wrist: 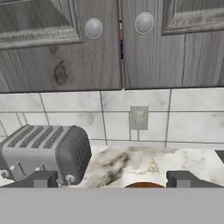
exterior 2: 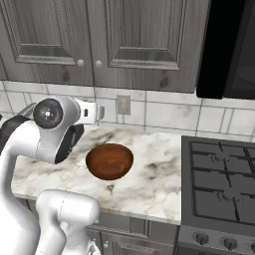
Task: Open the cabinet. Pick the kiwi and peach from the cabinet and place them into the bowl. Then close the cabinet.
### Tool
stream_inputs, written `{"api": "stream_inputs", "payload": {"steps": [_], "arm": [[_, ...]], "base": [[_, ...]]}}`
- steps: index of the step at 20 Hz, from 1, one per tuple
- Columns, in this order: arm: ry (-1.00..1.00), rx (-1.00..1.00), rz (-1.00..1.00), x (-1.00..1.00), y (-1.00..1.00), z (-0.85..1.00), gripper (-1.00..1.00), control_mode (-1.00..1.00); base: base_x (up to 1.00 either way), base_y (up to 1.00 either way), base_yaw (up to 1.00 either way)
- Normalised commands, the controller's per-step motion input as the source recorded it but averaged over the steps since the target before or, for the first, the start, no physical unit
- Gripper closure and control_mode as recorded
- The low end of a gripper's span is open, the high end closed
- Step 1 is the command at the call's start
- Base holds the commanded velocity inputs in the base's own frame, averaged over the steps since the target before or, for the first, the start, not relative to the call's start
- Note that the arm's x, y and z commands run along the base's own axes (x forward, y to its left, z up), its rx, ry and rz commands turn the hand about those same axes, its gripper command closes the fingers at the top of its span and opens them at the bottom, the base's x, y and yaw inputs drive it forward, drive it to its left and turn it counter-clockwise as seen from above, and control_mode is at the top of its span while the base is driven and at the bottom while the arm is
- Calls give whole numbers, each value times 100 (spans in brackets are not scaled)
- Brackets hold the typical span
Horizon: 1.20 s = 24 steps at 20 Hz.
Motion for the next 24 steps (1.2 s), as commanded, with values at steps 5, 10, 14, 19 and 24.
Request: {"api": "stream_inputs", "payload": {"steps": [5,10,14,19,24], "arm": [[-2,0,0,0,0,0,-100,-100],[0,0,0,0,0,0,-100,-100],[0,0,0,0,0,0,-100,-100],[-25,1,0,-16,0,27,-100,-100],[-35,1,0,-29,0,34,-100,-100]], "base": [[0,0,0],[0,0,0],[0,0,0],[0,0,0],[0,0,0]]}}
